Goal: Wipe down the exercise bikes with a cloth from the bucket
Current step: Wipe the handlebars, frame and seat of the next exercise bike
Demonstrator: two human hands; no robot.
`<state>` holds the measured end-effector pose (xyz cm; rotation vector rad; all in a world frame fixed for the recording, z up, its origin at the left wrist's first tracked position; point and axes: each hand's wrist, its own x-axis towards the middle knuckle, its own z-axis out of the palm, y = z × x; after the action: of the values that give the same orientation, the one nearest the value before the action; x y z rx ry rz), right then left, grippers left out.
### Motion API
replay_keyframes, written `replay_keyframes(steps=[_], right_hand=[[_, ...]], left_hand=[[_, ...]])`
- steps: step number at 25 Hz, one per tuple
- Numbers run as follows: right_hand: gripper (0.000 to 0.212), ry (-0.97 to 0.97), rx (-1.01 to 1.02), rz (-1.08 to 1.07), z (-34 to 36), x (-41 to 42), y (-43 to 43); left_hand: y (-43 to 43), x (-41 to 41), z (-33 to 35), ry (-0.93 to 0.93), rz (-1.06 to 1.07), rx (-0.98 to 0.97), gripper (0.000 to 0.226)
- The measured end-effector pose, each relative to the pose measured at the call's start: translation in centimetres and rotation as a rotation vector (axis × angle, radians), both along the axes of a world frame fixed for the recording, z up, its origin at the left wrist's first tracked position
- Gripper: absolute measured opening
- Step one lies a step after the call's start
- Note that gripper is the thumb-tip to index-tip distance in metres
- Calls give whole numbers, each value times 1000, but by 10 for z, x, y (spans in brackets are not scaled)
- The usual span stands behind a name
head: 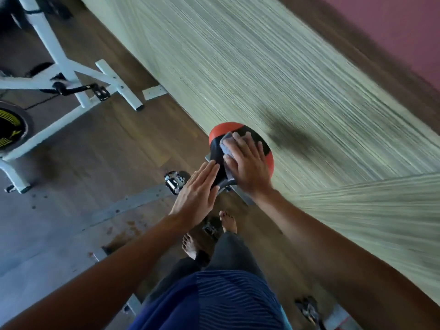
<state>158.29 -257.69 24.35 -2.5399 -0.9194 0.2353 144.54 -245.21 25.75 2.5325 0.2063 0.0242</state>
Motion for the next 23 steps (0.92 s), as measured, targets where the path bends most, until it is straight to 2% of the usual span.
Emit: replay_keyframes(steps=[3,7,11,15,19,23], right_hand=[[45,40,-29,-100,3,11,8],[48,92,-50,0,8,1,11],[47,150,-72,-60,9,9,16],[46,188,34,-34,8,6,11],[43,321,139,-81,31,14,9],[38,261,312,-172,58,18,-6]], left_hand=[[-1,3,4,30,27,20,54],[-4,8,17,105,44,12,55],[-5,14,30,182,75,-14,56],[-1,18,44,209,123,9,56],[11,27,62,199,210,-18,44],[25,45,89,132,195,8,40]])
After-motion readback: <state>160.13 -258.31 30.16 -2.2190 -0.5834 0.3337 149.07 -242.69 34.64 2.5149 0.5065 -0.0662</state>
